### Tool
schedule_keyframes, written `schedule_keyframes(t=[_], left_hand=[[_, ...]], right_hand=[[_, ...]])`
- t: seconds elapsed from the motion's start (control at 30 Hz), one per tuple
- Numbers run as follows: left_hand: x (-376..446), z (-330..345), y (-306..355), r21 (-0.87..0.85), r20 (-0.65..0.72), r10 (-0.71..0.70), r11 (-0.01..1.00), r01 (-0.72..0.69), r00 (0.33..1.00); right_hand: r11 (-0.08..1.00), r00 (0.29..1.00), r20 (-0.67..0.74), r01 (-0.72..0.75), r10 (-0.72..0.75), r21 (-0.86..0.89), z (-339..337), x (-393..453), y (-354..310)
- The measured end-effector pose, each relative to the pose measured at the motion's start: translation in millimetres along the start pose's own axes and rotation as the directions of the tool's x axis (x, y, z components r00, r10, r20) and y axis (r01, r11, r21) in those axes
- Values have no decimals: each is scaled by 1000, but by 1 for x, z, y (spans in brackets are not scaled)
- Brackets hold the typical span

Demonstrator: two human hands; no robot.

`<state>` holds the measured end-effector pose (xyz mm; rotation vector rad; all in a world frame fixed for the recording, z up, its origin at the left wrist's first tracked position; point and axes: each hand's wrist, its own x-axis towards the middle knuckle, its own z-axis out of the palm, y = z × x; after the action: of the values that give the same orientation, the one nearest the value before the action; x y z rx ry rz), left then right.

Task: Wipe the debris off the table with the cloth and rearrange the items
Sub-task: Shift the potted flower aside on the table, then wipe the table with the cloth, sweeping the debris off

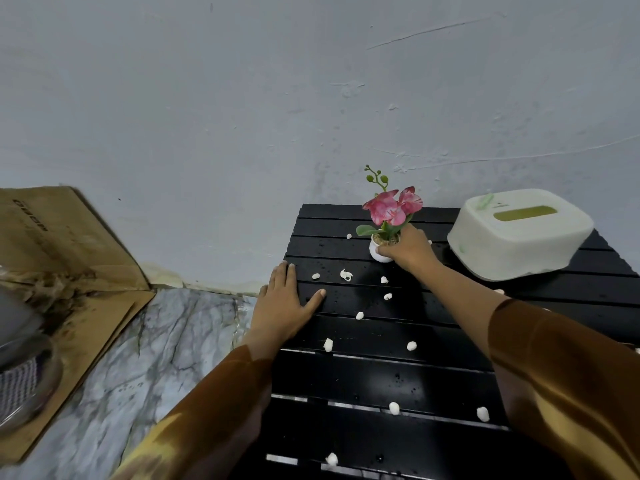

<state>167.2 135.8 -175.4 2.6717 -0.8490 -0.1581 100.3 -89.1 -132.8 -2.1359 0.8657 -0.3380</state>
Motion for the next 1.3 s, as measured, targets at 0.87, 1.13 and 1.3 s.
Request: schedule_keyframes(t=[0.87,1.13,1.3], left_hand=[[-136,-19,104,-168,-64,191,965,-199,980],[-204,10,162,-170,37,291,945,-281,956],[-232,29,194,-143,89,337,936,-323,937]], right_hand=[[981,994,48,104,-97,-165,-128,-217,50],[943,999,-33,-1,-11,-333,-188,-299,111],[908,994,-97,-91,55,-409,-208,-333,144]])
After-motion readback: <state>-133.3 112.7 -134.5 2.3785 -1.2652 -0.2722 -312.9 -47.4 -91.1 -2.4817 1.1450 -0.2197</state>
